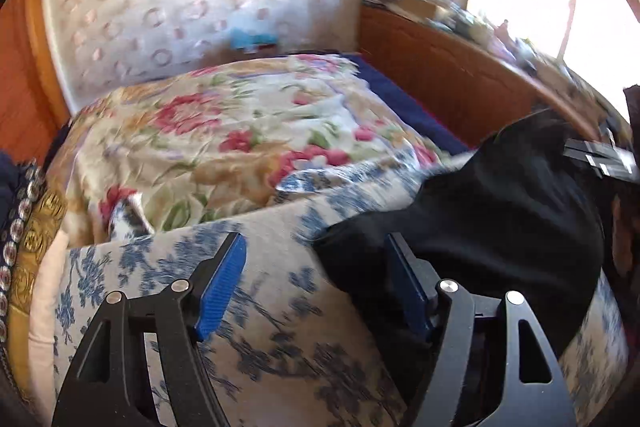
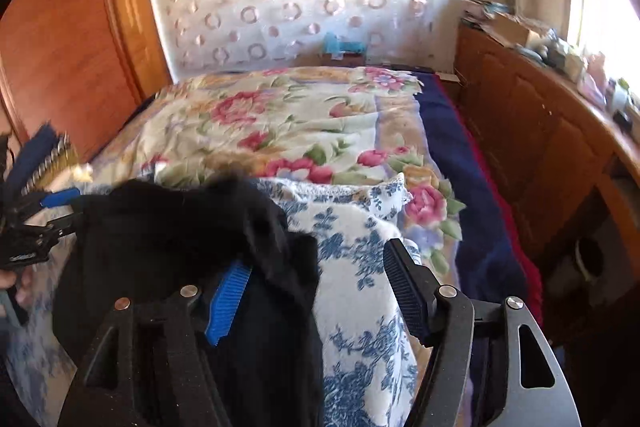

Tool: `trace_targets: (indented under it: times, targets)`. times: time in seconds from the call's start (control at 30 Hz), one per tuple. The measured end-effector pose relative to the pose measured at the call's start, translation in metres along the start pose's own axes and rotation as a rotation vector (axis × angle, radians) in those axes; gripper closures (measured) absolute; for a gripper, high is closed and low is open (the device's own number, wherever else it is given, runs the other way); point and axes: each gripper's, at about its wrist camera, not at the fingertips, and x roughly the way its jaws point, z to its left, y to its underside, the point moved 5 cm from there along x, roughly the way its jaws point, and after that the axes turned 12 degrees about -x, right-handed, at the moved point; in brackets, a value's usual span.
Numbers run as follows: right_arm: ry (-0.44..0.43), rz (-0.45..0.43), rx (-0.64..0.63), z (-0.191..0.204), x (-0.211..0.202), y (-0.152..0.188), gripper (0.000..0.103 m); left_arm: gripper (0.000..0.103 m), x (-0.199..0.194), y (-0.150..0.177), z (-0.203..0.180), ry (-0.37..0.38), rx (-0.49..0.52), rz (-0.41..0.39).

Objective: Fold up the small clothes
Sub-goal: 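Carry the folded shirt with both grippers toward the folded clothes stack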

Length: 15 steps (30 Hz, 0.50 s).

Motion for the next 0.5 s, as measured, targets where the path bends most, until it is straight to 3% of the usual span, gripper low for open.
trace_targets:
  times: [0.17,0.23,0.43,0.5]
  targets:
    - [-0.040,-0.008,0.000,0.013,-0.013,0.004,0.033,0.031,-0.005,0.007,0.006,0.051,-0.017,0.049]
    - [-0.068,-0.002,-0.006,0.017,-0.015,0.010,0.028,0.031,-0.006,0.016,0.002,0.089,-0.025,0.081]
    - [-0.125,0.062,0.026,-0.002,0.020,0.020,0.027,0.031,0.007,0.042,-0.021,0.169,-0.034,0.205]
    - [-0.156,0.083,0.042,-0.004,0.027,0.020,0.027,0.031,0.007,0.044,-0.025,0.167,-0.036,0.196]
